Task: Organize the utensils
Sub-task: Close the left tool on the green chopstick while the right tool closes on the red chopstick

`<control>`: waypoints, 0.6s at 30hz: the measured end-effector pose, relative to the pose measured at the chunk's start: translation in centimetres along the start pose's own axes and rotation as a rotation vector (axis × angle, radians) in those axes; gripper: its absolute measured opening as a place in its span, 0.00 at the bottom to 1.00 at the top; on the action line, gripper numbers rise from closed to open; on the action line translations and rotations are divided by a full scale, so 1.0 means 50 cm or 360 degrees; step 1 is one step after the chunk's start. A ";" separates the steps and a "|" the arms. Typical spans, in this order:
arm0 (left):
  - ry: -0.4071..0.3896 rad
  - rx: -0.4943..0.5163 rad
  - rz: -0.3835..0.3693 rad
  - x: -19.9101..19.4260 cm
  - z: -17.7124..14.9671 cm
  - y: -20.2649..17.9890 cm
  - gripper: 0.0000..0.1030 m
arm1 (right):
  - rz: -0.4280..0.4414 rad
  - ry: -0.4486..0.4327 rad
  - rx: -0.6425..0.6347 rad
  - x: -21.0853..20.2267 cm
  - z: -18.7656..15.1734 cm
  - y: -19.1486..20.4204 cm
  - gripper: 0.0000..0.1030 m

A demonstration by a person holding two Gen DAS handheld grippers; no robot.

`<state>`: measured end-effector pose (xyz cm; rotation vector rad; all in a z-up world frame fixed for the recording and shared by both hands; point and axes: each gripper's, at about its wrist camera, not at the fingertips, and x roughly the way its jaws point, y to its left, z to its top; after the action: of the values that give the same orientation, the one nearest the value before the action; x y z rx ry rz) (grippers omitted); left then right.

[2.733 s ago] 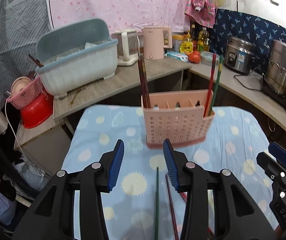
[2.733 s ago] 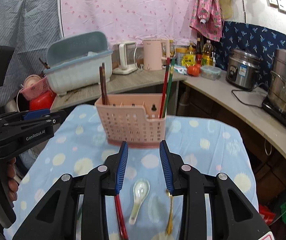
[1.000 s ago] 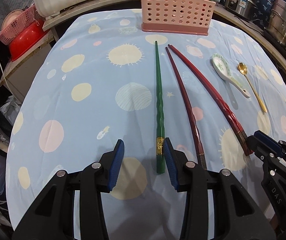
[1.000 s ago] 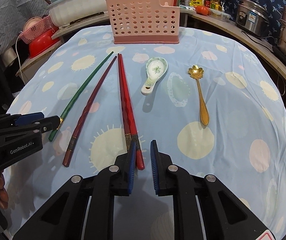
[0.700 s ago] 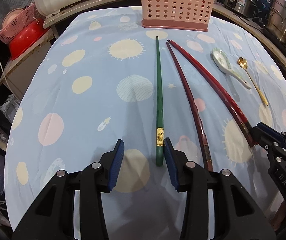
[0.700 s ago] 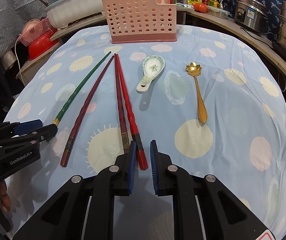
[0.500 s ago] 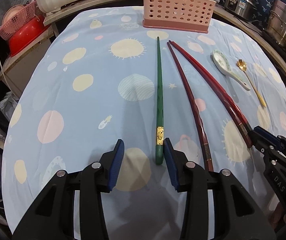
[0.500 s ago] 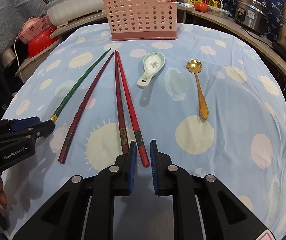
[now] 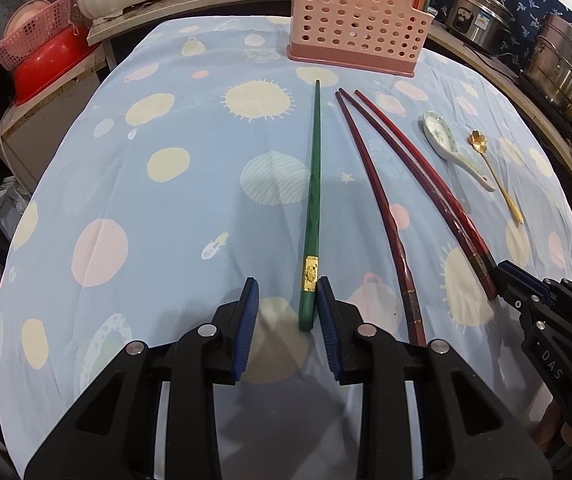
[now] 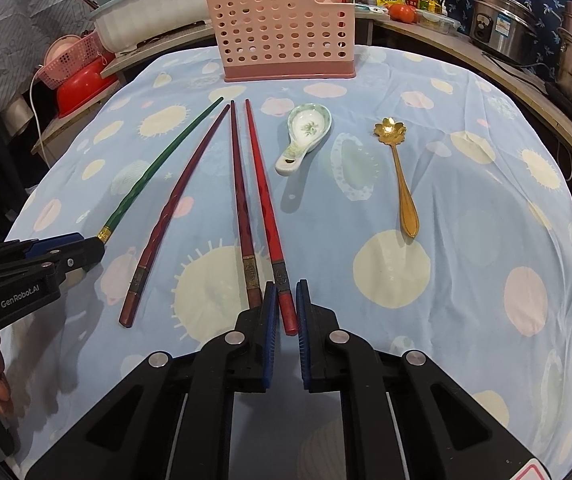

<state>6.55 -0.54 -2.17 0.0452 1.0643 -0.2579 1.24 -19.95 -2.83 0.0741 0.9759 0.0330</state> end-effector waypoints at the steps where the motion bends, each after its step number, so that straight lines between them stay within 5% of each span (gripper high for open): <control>1: -0.0004 0.0007 0.0001 0.001 0.001 -0.002 0.28 | -0.0001 -0.0001 -0.0001 0.000 0.000 0.000 0.09; 4: -0.0018 0.0028 0.0009 0.006 0.005 -0.008 0.28 | 0.0000 0.0000 0.0001 0.000 0.000 0.001 0.09; 9: -0.0009 0.0039 -0.0017 0.004 0.007 -0.010 0.08 | 0.0011 0.0004 0.0002 -0.005 -0.003 0.004 0.08; 18: -0.0051 0.0044 -0.0050 -0.032 0.010 -0.018 0.07 | 0.0057 -0.0054 -0.0007 -0.045 0.002 0.015 0.07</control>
<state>6.03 -1.18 -0.49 0.0494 1.0302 -0.3008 0.08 -19.33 -0.86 0.0881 0.9405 0.0668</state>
